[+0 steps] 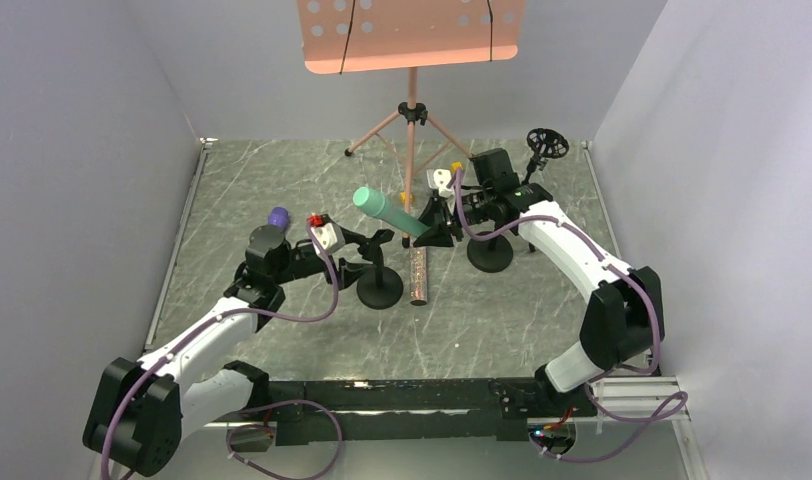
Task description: Attach the microphones to the stand
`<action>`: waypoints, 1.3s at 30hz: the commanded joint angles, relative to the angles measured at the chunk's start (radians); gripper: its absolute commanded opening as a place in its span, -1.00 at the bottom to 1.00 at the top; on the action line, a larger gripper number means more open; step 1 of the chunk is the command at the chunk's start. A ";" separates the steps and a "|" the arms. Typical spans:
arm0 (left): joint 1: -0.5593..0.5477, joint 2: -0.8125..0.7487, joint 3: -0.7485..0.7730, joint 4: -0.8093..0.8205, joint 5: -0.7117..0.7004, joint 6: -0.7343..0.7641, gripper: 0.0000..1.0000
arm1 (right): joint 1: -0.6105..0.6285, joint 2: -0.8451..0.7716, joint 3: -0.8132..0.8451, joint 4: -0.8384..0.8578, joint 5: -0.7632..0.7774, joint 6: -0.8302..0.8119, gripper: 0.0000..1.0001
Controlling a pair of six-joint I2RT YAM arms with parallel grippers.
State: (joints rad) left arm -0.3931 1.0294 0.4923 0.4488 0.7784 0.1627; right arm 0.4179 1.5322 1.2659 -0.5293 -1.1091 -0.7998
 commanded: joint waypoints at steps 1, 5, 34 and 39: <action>0.005 0.013 0.029 0.039 0.040 -0.011 0.42 | -0.001 0.018 0.047 0.032 -0.057 -0.001 -0.94; 0.005 0.009 0.026 0.042 0.034 -0.012 0.37 | -0.001 0.032 0.055 0.022 -0.053 -0.005 -0.94; 0.004 0.040 0.049 0.021 0.070 -0.028 -0.39 | 0.014 0.072 0.071 -0.048 -0.028 -0.082 -0.94; 0.005 0.037 0.047 0.018 0.070 -0.025 -0.40 | 0.036 0.084 0.072 -0.072 -0.003 -0.125 -0.94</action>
State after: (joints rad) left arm -0.3882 1.0630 0.5076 0.4667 0.8154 0.1169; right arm 0.4343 1.6051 1.2930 -0.5793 -1.1030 -0.8490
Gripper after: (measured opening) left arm 0.405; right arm 0.393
